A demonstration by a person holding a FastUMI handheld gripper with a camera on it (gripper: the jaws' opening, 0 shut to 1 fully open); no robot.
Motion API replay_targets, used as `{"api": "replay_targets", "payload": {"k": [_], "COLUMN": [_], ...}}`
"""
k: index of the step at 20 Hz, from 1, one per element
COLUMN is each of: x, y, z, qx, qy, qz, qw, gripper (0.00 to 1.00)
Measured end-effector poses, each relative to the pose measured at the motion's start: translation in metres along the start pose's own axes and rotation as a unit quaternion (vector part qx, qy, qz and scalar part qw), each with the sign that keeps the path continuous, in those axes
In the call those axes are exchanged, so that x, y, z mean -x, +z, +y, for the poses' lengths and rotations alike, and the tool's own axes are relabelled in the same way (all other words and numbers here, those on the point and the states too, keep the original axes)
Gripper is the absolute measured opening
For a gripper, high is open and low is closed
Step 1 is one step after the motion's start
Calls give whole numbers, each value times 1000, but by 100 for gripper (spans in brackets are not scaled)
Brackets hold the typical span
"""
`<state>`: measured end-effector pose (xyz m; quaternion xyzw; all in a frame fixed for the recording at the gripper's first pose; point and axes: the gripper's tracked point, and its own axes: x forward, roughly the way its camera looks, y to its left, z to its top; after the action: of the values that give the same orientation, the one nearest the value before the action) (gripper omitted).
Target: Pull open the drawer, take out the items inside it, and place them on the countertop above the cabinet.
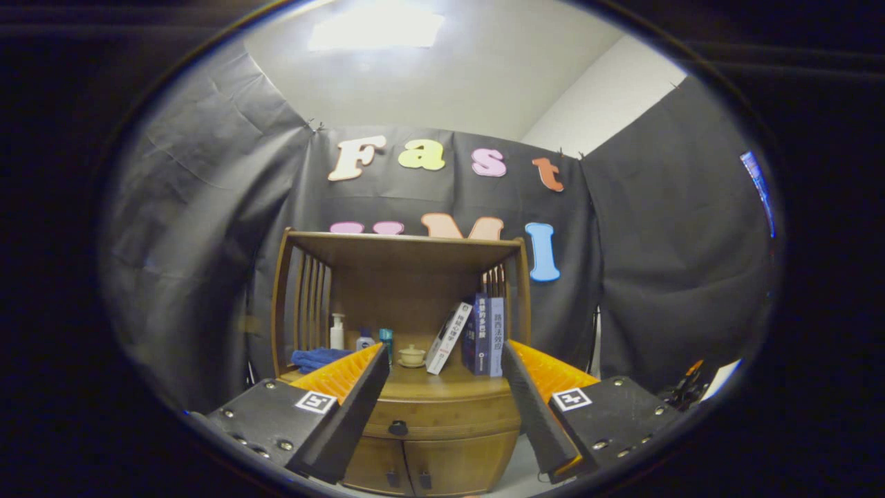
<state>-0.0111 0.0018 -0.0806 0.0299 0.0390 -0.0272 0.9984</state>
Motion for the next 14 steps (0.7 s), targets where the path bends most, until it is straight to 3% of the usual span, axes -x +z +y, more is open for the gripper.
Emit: {"api": "replay_targets", "payload": {"k": [5, 14], "x": [-30, -94], "y": [-39, -157], "z": [4, 45], "qx": [-23, -14], "qy": [-13, -7], "qz": [6, 76], "qw": [1000, 997], "gripper": [97, 98]}}
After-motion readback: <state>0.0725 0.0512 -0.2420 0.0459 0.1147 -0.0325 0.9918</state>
